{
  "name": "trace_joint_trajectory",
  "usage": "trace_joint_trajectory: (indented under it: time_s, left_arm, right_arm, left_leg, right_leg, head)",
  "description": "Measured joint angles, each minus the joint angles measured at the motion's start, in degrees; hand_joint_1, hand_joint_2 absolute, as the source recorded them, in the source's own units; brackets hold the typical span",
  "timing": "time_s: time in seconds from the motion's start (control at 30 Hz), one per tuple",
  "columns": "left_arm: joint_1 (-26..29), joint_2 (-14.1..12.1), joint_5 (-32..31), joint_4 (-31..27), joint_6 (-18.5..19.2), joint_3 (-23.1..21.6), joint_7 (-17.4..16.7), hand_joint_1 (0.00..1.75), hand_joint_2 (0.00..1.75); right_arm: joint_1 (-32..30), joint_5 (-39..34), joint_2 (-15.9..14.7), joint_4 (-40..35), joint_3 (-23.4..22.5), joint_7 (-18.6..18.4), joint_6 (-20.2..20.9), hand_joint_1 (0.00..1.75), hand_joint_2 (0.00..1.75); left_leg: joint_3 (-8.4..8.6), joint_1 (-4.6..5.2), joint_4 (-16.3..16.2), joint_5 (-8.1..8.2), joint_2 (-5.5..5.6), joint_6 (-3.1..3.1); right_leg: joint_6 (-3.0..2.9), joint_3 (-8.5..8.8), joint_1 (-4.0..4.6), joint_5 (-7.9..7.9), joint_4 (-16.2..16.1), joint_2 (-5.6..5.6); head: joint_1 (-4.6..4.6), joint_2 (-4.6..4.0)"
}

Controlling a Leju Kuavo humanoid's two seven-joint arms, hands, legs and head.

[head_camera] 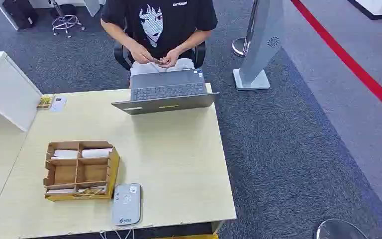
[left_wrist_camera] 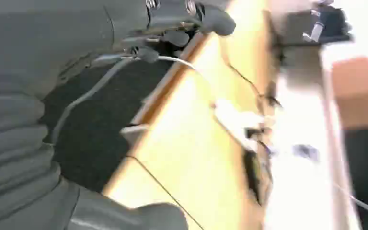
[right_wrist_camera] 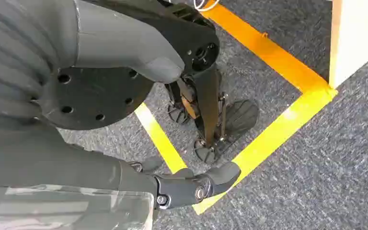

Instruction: Pass the card to the sensor for recognition and then transmit it.

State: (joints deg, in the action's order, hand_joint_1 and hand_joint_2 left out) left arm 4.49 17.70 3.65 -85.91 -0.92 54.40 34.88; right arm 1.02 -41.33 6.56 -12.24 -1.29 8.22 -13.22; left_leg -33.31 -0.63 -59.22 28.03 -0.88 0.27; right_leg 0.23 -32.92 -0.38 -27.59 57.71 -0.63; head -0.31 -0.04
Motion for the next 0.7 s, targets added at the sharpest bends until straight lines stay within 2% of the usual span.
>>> trace_joint_trajectory:
  time_s: [0.17, 0.33, 0.7]
  left_arm:
    - [-1.72, -1.33, -7.13, -6.55, -0.35, -3.56, -1.7, 0.0, 1.75]
    - [-4.74, -4.6, -16.11, -10.07, -0.5, -7.42, -4.0, 0.0, 1.75]
    - [-11.13, -12.79, -34.21, -10.51, -1.55, -17.22, -8.66, 0.0, 1.75]
  right_arm:
    - [0.02, 0.74, 0.0, 0.02, 0.0, -0.96, -0.04, 0.0, 1.75]
    - [0.2, 1.84, -0.02, 0.09, 0.13, -1.64, 0.04, 0.0, 1.75]
    - [0.61, 4.33, -0.55, 0.57, 1.49, -2.89, 0.87, 0.0, 1.75]
  left_leg:
    - [0.04, -0.01, -0.01, -0.02, -0.01, -0.02]
    - [0.08, -0.02, 0.0, -0.08, -0.05, -0.08]
    - [0.09, -0.01, 0.0, -0.11, -0.06, -0.11]
  right_leg:
    - [-0.01, 0.01, 0.0, 0.01, 0.0, 0.02]
    - [-0.14, 0.02, 0.0, 0.1, 0.01, 0.02]
    - [-0.15, 0.01, 0.0, 0.11, 0.01, 0.07]
  head:
    - [0.0, 0.0]
    - [0.0, 0.0]
    - [0.0, 0.0]
